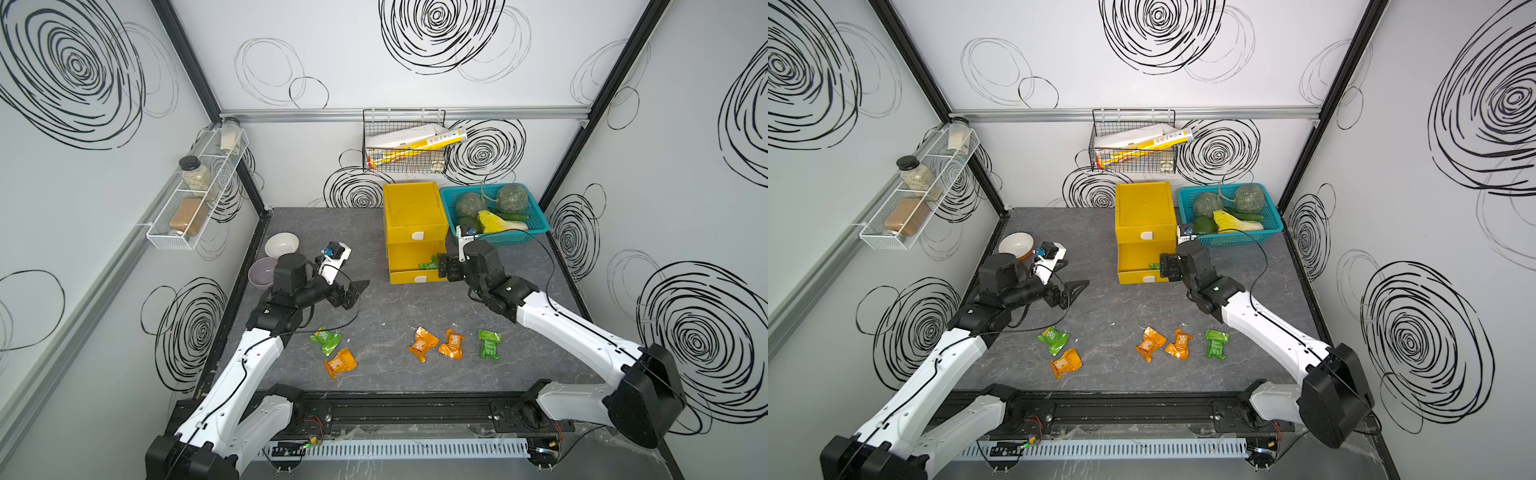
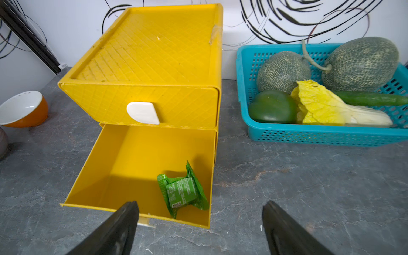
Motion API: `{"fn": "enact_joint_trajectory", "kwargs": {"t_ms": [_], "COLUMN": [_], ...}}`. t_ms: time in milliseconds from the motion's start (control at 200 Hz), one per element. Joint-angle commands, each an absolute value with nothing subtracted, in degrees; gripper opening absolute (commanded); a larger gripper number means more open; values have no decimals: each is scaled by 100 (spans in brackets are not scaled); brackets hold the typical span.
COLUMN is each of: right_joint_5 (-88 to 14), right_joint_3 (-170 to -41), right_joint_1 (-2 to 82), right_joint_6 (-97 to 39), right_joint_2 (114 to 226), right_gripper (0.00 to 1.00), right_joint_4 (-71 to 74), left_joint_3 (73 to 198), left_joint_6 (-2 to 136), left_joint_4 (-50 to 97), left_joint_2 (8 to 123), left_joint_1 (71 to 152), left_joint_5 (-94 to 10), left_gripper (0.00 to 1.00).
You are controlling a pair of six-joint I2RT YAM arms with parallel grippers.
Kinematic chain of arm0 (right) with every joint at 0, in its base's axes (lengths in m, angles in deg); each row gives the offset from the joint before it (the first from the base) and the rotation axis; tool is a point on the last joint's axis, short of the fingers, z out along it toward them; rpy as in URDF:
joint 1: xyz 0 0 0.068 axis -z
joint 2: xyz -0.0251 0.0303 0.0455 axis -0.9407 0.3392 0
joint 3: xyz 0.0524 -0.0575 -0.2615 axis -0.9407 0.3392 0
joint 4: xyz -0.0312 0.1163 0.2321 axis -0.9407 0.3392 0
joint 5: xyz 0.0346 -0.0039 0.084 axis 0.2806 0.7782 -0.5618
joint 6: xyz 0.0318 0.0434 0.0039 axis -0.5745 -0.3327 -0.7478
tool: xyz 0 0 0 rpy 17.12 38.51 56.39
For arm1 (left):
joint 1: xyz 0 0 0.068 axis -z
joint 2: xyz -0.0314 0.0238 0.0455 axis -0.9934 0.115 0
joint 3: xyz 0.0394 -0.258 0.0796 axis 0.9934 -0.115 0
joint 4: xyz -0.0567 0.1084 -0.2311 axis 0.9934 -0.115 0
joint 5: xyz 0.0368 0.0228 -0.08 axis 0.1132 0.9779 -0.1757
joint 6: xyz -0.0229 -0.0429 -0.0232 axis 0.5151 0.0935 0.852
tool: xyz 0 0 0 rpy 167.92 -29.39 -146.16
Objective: Place the cookies into the drawer by color
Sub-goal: Pick up the cookie at the center of the board.
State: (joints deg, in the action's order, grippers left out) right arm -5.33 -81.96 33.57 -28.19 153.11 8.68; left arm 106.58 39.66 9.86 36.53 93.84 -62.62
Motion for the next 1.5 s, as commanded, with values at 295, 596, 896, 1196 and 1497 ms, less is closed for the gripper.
{"fn": "enact_joint_trajectory", "kwargs": {"t_ms": [295,596,896,1196,1497], "right_joint_5": [-354,-440,-872,-1878,-3292], "right_joint_3": [-7098,-6260,-5285,-4844,-4578], "right_joint_1": [3353,3361,3361,3361,3361], "right_joint_6": [-2078,-1521,-1055,-880,-436], "right_joint_2": [13480,12038,10832,9595,9004], "right_gripper": [100,100,100,100,100], "right_joint_4": [1048,1042,1039,935,867], "left_joint_3": [10628,10961,11335,11584,11350], "left_joint_6": [3625,2813,2192,25,-1801], "left_joint_4": [1082,445,-86,-1462,-2320], "left_joint_2": [3760,3906,4397,4776,4906], "left_joint_1": [9205,9130,9221,9219,9224], "left_joint_5": [-6749,-6461,-6469,-6600,-5490], "left_gripper": [99,99,99,99,99]}}
